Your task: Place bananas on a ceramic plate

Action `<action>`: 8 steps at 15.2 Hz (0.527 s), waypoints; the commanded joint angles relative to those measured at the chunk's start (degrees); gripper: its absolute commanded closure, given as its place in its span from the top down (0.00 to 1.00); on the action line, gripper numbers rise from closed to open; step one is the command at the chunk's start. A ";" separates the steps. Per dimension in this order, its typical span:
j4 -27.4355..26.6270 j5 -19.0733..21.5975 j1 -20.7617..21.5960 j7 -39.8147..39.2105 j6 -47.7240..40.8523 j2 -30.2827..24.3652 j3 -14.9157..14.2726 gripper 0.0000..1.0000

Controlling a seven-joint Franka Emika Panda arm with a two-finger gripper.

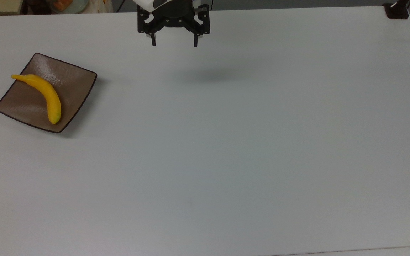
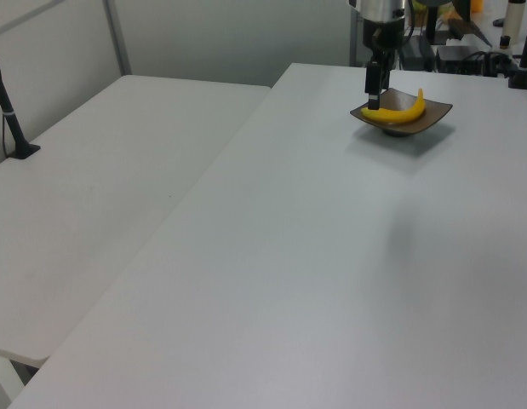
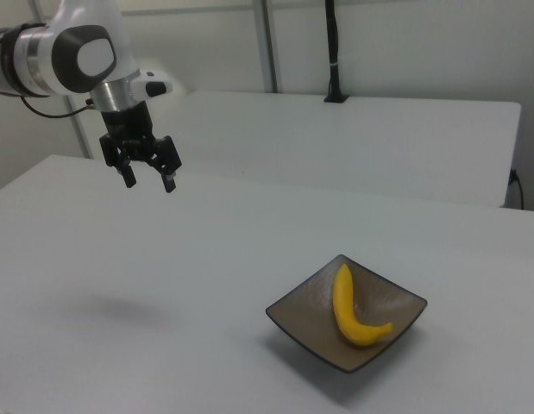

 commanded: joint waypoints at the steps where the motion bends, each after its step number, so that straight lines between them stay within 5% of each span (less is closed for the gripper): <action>1: -1.65 0.31 0.17 0.55 -0.26 -1.36 0.36 1.00; 4: -1.57 3.99 -0.44 0.73 0.18 -1.36 0.27 1.00; 8: -2.70 2.79 -0.44 0.21 0.27 -2.06 0.27 1.00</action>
